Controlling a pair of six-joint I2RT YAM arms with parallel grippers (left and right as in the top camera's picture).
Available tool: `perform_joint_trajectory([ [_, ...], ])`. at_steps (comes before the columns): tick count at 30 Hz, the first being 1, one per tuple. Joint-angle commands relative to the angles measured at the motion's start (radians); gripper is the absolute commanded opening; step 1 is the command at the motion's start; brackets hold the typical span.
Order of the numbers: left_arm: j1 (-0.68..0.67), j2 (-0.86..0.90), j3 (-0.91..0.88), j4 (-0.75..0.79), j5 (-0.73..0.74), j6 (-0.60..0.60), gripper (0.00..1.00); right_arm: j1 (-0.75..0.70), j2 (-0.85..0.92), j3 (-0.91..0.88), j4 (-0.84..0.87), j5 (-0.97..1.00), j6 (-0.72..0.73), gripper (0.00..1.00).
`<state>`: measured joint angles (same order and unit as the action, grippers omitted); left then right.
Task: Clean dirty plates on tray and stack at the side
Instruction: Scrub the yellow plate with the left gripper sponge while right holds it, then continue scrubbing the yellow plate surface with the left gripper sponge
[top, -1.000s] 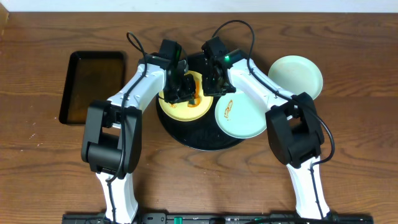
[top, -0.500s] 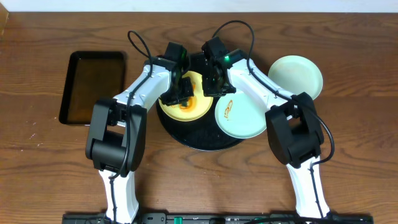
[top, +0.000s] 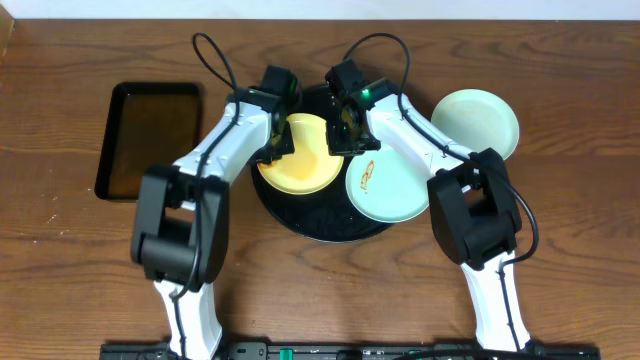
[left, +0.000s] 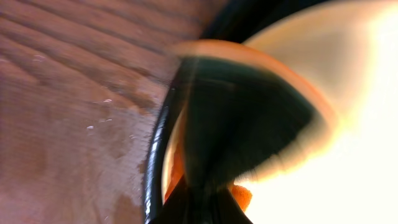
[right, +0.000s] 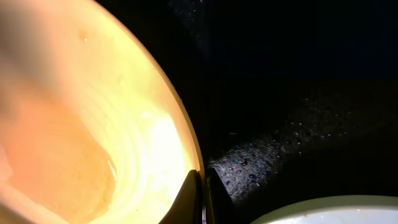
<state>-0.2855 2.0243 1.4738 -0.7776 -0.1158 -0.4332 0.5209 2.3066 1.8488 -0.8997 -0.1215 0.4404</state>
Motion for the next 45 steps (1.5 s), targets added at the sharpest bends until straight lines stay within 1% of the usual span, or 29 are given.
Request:
perform_joint_trajectory([
  [1,0.004,-0.079,-0.002,0.001,0.069,-0.057,0.08,-0.016,0.014,0.010,-0.006,0.035,0.016,0.01],
  [4,0.000,-0.071,-0.004,0.021,0.192,-0.060,0.08,-0.016,0.014,0.010,-0.005,0.035,0.016,0.01],
  [11,-0.049,-0.015,-0.011,0.079,0.346,-0.060,0.08,-0.016,0.014,0.010,-0.005,0.035,0.027,0.01],
  [20,-0.079,0.081,-0.013,0.082,0.346,-0.074,0.08,-0.016,0.014,0.010,-0.010,0.035,0.030,0.01],
  [22,-0.079,0.095,-0.014,0.062,0.310,-0.073,0.08,-0.016,0.014,0.010,-0.010,0.035,0.030,0.01],
  [23,-0.079,0.100,-0.014,0.043,0.265,-0.073,0.08,-0.016,0.014,0.010,-0.010,0.035,0.030,0.01],
  [25,-0.079,0.100,-0.014,-0.014,0.107,-0.073,0.08,-0.016,0.014,0.010,-0.010,0.035,0.030,0.01],
  [30,-0.075,0.100,-0.014,-0.099,-0.154,-0.074,0.08,-0.018,0.014,0.010,-0.010,0.035,0.030,0.01],
  [33,-0.071,0.100,-0.014,-0.129,-0.253,-0.073,0.08,-0.018,0.014,0.010,-0.010,0.035,0.030,0.01],
  [34,-0.071,0.100,-0.014,-0.130,-0.265,-0.073,0.08,-0.018,0.014,0.010,-0.010,0.035,0.030,0.01],
  [35,-0.070,0.100,-0.012,-0.130,-0.313,-0.073,0.08,-0.018,0.014,0.010,-0.010,0.035,0.030,0.01],
  [40,-0.070,0.098,0.032,-0.131,-0.409,-0.068,0.08,-0.018,0.014,0.010,-0.010,0.040,0.029,0.01],
  [45,-0.072,0.069,0.069,-0.133,-0.407,-0.063,0.08,-0.018,0.014,0.010,-0.010,0.043,0.030,0.01],
])
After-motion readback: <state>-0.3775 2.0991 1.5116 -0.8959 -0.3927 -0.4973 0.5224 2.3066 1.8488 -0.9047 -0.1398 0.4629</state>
